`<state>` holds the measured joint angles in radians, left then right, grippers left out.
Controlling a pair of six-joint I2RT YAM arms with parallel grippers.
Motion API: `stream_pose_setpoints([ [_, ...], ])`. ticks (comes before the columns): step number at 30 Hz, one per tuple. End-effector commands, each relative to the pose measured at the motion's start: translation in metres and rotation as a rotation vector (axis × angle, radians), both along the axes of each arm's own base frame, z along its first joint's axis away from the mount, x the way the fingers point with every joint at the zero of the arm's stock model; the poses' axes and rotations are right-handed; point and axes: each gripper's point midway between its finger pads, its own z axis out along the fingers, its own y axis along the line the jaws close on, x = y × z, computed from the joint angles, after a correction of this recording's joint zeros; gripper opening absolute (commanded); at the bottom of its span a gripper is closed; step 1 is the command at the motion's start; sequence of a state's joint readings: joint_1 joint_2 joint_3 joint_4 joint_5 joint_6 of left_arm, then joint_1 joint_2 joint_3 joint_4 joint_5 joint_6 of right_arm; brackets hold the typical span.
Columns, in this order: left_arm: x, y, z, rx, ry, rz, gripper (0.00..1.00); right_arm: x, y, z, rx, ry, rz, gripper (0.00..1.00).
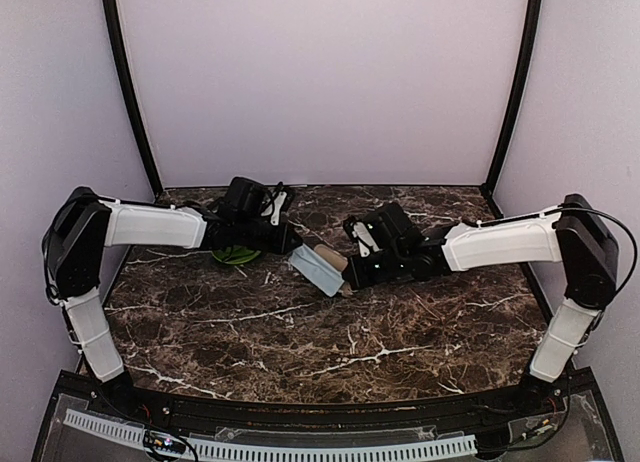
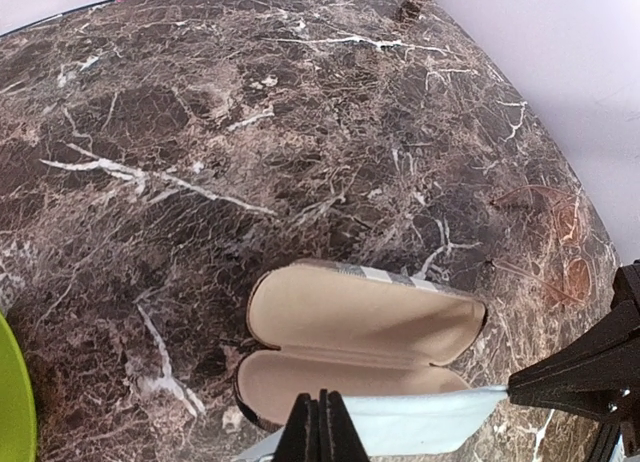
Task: Organize the sunglasses
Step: Place the folded cleaning cloth in the sunglasses case.
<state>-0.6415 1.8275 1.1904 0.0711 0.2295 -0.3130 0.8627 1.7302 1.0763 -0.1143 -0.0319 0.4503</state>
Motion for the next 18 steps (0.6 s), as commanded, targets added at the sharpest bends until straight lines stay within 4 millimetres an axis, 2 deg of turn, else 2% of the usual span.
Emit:
stream_pose_setpoints([
  [1,0.007,-0.008,0.005,-0.001,-0.012,-0.025,0.0,0.008,-0.008,0.005,0.008,-0.012,-0.027,0.0],
  [9,0.016,-0.014,-0.007,0.024,0.003,-0.031,0.0,0.013,-0.009,-0.01,-0.004,0.021,-0.022,0.0],
  [18,0.017,-0.016,-0.02,0.046,0.018,-0.037,0.0,0.014,-0.006,-0.031,-0.024,0.054,-0.007,0.0],
])
